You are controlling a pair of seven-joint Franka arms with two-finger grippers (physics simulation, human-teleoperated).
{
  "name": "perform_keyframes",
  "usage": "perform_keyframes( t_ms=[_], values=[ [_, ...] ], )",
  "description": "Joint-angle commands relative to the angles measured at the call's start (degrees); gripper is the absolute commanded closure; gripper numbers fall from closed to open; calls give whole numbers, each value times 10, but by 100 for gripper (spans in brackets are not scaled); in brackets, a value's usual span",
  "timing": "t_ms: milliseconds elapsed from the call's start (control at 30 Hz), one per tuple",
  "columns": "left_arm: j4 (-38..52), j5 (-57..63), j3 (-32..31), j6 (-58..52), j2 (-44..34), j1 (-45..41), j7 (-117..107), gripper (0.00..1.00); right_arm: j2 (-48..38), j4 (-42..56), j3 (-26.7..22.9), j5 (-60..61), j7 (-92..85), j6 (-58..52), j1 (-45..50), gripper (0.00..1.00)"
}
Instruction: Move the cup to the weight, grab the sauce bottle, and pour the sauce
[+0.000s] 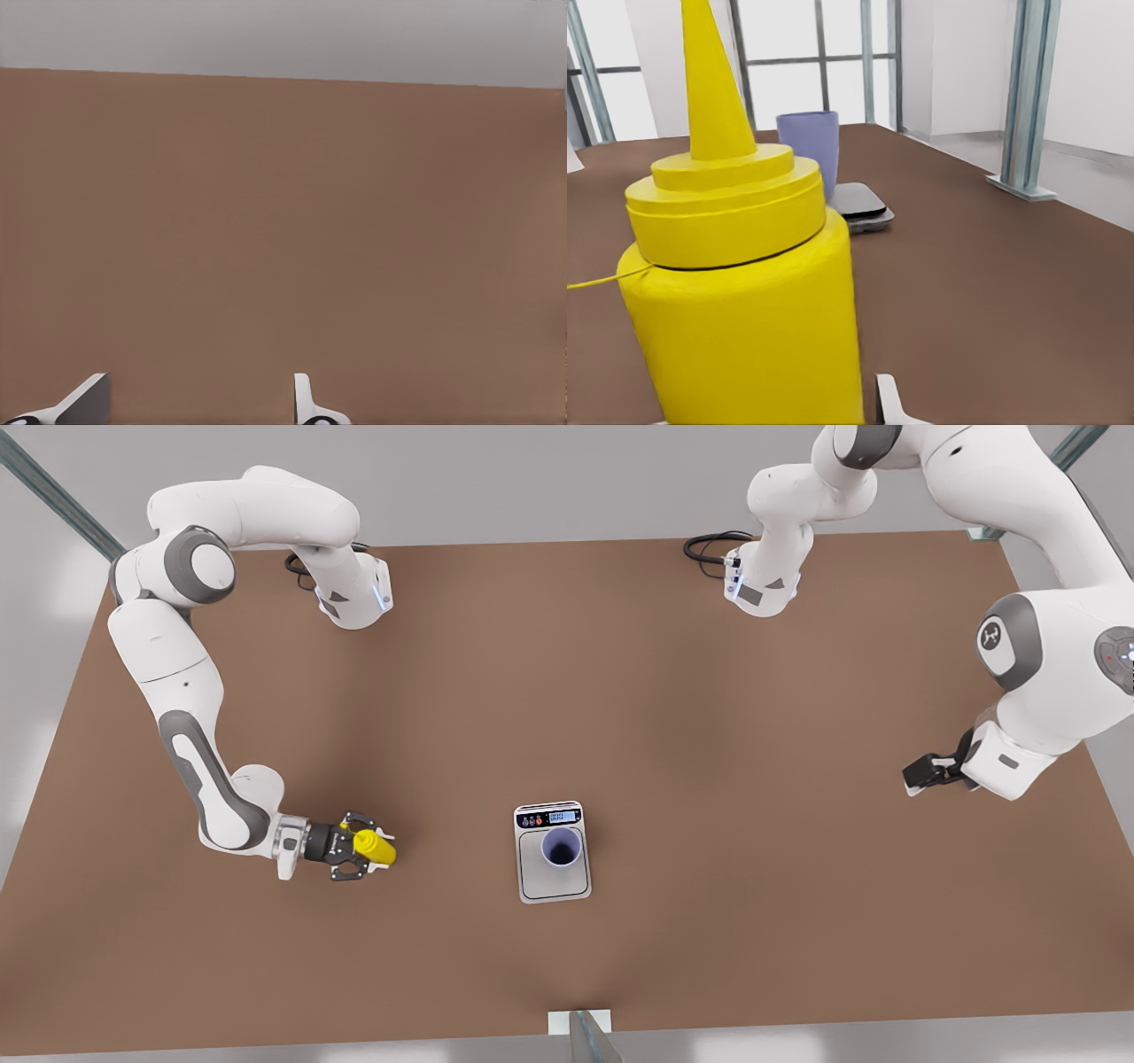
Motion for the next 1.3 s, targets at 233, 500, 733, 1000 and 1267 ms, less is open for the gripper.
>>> perform_keyframes(
  t_ms=[233,500,733,1000,1267],
  values=[
    [0,-1,0,0,-2,0,0,0,0,0,0,2,4,-6,0,0],
    [0,-2,1,0,-2,0,-2,0,-2,-5,0,-2,4,-9,-22,0],
    [0,-3,1,-1,-2,0,-2,0,-48,5,-48,-119,39,-73,-80,0],
    [0,-1,0,0,0,-1,-2,0,-182,209,-56,-693,946,-159,42,0],
    [0,1,0,0,-3,-1,-1,0,-386,162,-390,-589,1274,-236,392,0]
  ],
)
